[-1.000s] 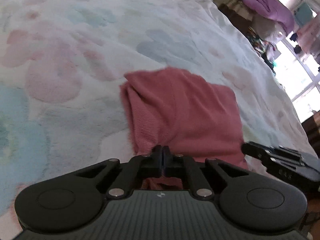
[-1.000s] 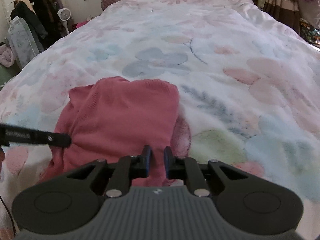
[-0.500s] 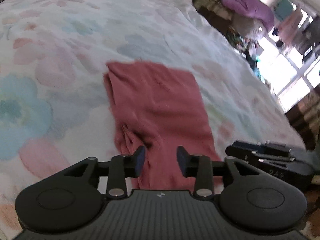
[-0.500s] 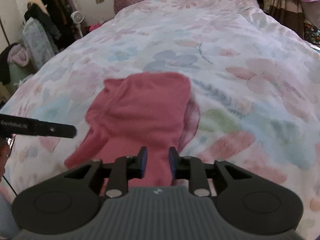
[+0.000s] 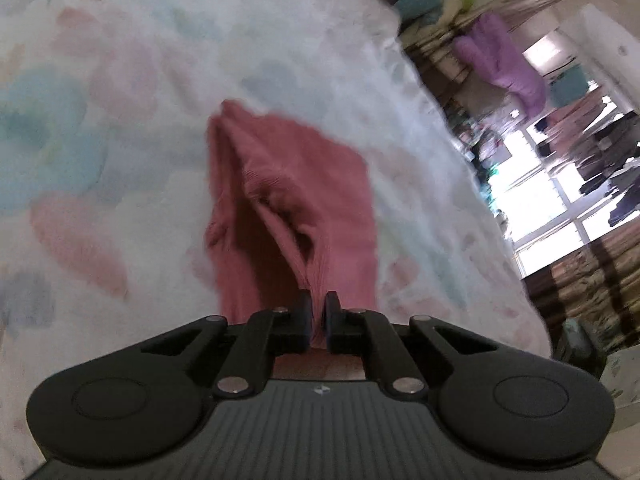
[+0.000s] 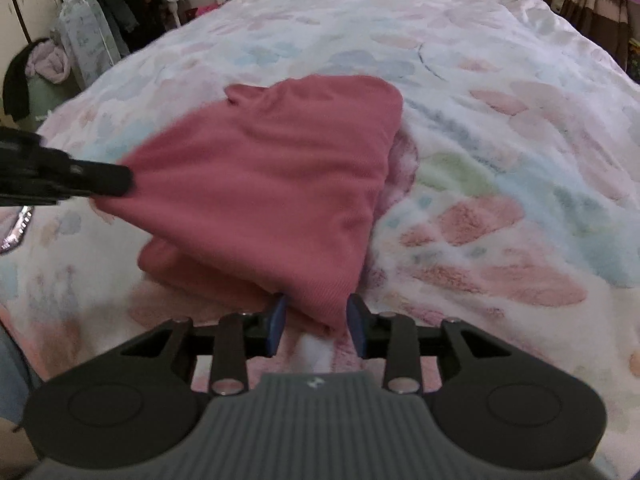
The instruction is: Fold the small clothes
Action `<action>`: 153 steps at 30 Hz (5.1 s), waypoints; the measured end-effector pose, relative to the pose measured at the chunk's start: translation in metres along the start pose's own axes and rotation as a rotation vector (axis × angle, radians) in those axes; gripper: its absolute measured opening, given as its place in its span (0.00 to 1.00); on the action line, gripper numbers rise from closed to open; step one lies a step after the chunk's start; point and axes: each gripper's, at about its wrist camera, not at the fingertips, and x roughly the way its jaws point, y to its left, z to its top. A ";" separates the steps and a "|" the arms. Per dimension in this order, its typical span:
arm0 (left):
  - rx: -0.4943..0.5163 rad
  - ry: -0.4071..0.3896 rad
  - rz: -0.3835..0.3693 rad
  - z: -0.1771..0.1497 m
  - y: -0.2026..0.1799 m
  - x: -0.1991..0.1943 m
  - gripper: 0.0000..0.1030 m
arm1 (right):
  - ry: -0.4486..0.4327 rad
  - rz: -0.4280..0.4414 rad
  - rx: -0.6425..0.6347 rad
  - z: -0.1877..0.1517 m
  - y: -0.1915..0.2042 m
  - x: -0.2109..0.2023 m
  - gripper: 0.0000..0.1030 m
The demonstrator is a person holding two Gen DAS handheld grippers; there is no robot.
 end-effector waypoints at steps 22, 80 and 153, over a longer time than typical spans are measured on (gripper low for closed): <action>0.089 -0.015 0.105 0.004 0.009 -0.001 0.25 | 0.003 0.025 0.109 0.003 -0.020 -0.018 0.04; 0.389 -0.184 0.611 -0.109 -0.101 -0.074 0.87 | -0.194 -0.194 0.041 -0.035 0.101 -0.127 0.80; 0.421 -0.173 0.585 -0.134 -0.106 -0.084 0.87 | -0.189 -0.193 0.063 -0.067 0.106 -0.135 0.80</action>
